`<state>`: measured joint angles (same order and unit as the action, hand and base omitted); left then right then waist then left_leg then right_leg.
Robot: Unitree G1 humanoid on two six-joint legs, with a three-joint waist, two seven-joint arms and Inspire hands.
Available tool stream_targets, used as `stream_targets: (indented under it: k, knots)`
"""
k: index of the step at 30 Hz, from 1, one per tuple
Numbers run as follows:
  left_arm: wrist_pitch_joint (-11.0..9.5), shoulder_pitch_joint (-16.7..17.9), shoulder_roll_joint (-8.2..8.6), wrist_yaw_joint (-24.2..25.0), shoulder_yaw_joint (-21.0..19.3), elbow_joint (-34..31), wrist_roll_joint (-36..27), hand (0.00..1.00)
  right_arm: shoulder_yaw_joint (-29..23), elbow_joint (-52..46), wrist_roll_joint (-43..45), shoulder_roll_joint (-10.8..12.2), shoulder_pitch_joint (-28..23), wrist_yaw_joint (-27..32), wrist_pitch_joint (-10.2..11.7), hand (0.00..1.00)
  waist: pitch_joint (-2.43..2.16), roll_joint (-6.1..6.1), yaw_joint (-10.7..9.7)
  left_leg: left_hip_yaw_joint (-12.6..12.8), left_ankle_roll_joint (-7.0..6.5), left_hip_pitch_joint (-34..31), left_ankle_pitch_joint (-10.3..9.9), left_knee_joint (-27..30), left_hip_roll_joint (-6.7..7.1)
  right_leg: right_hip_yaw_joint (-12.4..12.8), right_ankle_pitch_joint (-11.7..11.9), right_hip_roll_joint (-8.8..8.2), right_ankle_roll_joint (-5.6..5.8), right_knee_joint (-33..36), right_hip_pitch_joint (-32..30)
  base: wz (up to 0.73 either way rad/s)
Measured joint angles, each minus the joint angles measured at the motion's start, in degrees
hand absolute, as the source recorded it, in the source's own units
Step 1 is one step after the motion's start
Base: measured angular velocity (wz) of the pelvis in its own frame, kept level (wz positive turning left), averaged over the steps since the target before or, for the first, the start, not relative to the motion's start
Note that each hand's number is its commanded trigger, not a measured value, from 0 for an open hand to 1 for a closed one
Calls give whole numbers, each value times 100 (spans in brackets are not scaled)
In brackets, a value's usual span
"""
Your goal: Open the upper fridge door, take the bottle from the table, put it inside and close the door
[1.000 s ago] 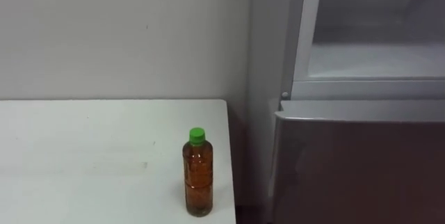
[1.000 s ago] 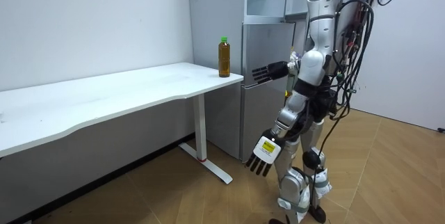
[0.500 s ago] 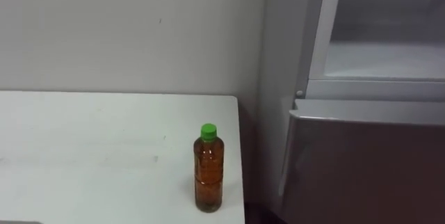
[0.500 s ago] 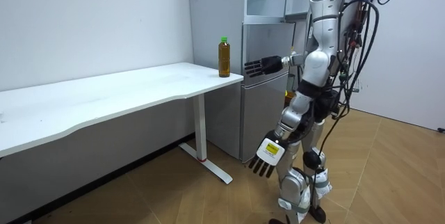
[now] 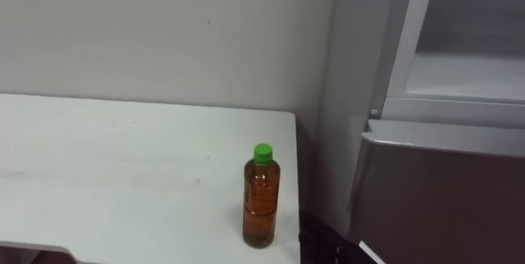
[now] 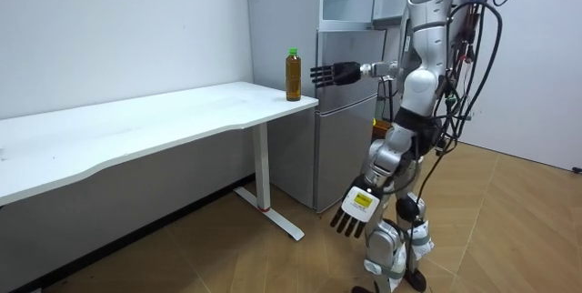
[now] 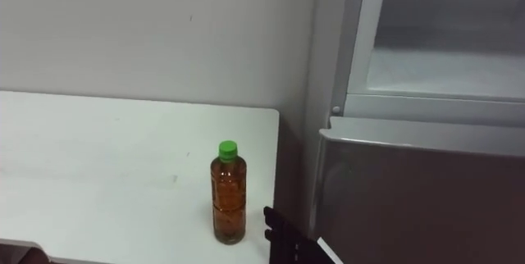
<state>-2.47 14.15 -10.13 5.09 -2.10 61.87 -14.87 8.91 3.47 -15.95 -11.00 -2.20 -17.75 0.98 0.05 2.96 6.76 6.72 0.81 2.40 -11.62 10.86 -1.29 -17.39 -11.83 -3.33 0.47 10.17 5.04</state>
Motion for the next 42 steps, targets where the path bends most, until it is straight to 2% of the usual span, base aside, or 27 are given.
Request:
stream_targets:
  k: [13,18,23,28,29,31,36,42]
  knots:
    - [-21,38,-29,3,-3,-71,101,0,-14,-58,-369,-71,300,161,-23,0,-8,16,55,-101,-1,-123,1,52,-6,-66,13,19,-9,19,-27,4]
    - [-25,41,-46,6,-1,-65,101,0,-16,-59,-371,-160,429,230,-22,0,-5,34,48,-212,-6,-227,8,89,1,-183,13,7,-8,52,-63,11]
    - [-24,54,-49,14,0,-61,112,0,-14,-57,-386,-279,429,294,-21,0,-2,36,130,-222,-19,-302,18,98,5,-267,22,-20,-13,61,-122,2]
    - [75,79,-78,15,-2,-87,110,0,-8,148,-422,-296,516,497,-30,0,-3,67,173,-219,-26,-317,25,102,7,-283,22,-31,-12,77,-148,1]
    - [103,73,-87,14,-1,-135,106,0,-4,261,-421,-296,607,557,-38,0,-19,98,178,-213,-30,-383,38,119,7,-276,22,-39,-13,114,-226,0]
    - [122,40,-105,14,4,-177,106,0,3,503,-416,-296,785,666,-50,0,1,121,177,-210,-36,-445,50,184,9,-268,25,-52,-17,168,-312,0]
    - [131,-43,-163,18,61,-169,192,0,127,726,-405,-270,1119,1025,-105,0,45,89,213,-221,-52,-704,64,275,1,-280,37,-65,-36,261,-525,0]
    - [219,-68,-208,12,122,-157,217,0,211,992,-400,-270,1510,1352,-104,0,62,115,337,-262,-49,-878,109,288,-7,-324,65,-59,-68,273,-665,5]
